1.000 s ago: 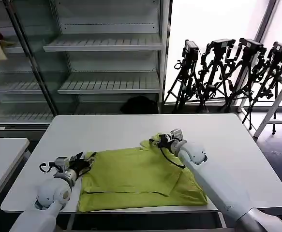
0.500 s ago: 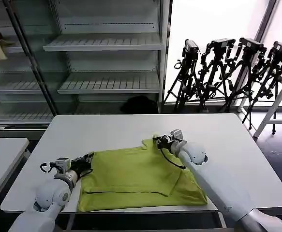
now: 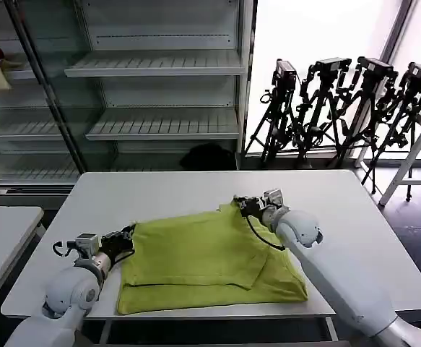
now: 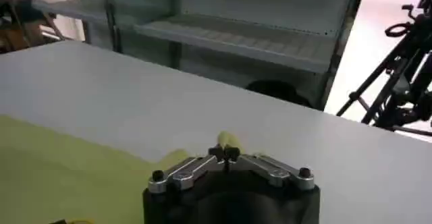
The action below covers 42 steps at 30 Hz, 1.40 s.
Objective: Fold and organize the clothes.
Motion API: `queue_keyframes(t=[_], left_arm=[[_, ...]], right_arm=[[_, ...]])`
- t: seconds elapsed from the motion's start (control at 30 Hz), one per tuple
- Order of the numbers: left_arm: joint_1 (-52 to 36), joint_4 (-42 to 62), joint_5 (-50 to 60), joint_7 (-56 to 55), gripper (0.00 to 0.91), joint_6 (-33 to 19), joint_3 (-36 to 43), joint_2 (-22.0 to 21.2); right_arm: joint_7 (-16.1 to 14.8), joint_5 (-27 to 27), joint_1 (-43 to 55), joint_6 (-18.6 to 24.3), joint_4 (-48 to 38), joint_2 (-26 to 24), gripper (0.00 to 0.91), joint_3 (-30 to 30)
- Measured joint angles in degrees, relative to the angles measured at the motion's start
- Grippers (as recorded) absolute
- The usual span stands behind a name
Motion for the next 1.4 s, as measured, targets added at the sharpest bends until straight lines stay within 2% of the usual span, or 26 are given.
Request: queue_keyframes(t=[0.47, 0.77, 1.0, 1.4], left_arm=[[9.18, -11.55, 2.14, -2.15, 0.000, -0.21, -2.16, 0.21], [16.89, -18.63, 7.52, -4.58, 0.000, -0.50, -3.11, -0.96], [21.31, -20.69, 11.00, -5.37, 0.000, -1.06, -3.03, -1.64], [25.96, -23.23, 15.14, -6.29, 0.000, -2.50, -2.97, -3.15]], right_arm=[[2.03, 2.62, -16.28, 0.27, 18.37, -9.11, 0.000, 8.07], [1.61, 4.47, -25.49, 0.21, 27.43, -14.03, 0.000, 14.15], [1.33, 4.69, -31.22, 0.25, 31.49, -15.82, 0.000, 17.91], [0.63, 4.24, -38.84, 1.00, 33.81, -17.25, 0.000, 22.52]])
